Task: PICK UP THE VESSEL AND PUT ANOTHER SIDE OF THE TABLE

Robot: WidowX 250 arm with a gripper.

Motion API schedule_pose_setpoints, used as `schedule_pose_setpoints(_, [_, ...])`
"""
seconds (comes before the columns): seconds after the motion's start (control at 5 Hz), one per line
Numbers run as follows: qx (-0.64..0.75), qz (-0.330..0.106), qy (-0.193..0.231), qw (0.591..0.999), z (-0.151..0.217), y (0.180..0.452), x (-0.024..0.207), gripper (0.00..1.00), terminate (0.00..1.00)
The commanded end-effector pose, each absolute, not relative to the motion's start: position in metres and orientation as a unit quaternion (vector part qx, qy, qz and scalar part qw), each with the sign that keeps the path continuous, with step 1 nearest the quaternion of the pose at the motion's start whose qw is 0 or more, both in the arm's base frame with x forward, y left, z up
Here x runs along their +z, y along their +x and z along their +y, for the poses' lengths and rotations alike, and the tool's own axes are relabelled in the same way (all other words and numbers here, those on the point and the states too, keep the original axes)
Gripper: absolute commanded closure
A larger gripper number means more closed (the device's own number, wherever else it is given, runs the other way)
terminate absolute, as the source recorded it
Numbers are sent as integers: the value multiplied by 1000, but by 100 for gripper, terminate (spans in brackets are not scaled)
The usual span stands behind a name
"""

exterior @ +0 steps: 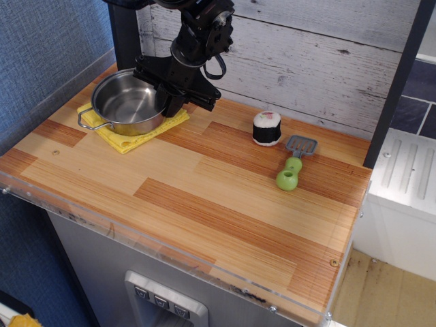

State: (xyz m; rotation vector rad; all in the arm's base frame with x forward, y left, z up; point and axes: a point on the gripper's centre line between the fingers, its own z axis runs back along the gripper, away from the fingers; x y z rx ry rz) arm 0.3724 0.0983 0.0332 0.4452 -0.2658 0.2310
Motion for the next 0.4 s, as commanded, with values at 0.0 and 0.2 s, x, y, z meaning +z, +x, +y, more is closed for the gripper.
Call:
schedule_pose_setpoints(0.0, [107, -170, 208, 957, 90, 377, 69, 100, 0])
schedule_pose_setpoints(0.2, [92, -199, 193, 956, 77, 378, 90, 100, 0])
